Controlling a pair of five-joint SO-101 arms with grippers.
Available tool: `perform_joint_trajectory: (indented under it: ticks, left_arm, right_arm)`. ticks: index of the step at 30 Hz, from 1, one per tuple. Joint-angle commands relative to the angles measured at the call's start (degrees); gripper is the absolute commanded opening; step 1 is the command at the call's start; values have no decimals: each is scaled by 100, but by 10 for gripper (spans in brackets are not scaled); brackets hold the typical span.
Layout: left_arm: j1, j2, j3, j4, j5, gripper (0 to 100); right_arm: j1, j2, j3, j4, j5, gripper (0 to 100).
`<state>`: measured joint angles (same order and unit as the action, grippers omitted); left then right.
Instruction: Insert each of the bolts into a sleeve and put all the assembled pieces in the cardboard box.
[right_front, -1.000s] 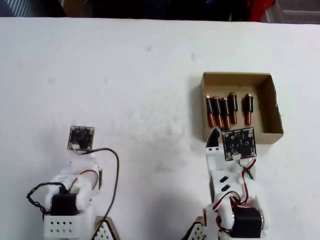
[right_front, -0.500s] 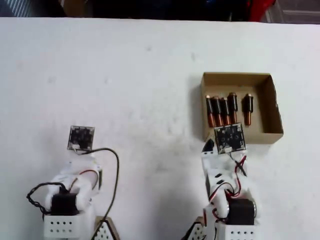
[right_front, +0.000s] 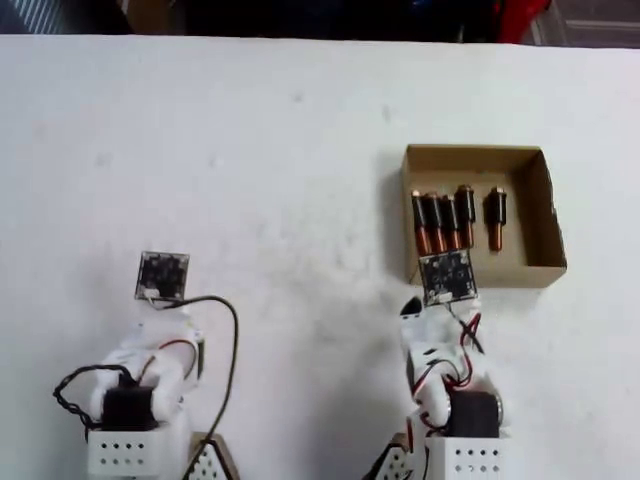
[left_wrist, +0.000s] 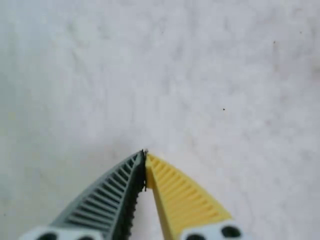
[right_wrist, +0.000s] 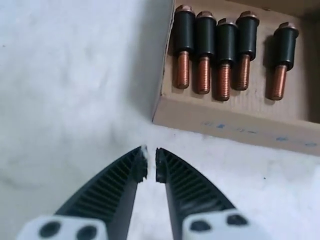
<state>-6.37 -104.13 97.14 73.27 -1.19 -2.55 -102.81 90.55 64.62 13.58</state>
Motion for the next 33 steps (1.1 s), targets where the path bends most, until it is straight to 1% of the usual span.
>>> perform_joint_trajectory:
  ticks: [1,11,19,25,31,33]
  left_arm:
    - [-40,-48,-18,53,53,23]
    - [-40,-48,-18,53,53,23]
    - [-40,-48,-18,53,53,23]
    - [-40,-48,-18,53,53,23]
    - [-40,-48,-18,53,53,23]
    - [-40,-48,-18,53,53,23]
  right_arm:
    - [22,-40,70,-127,-70,21]
    - [22,-40,624,-127,-70,21]
    - [57,-31,624,-66,-70,18]
    - [22,-31,624,804,-70,17]
    - [31,-31,624,804,-79,17]
    - [48,-22,624,804,-299,17]
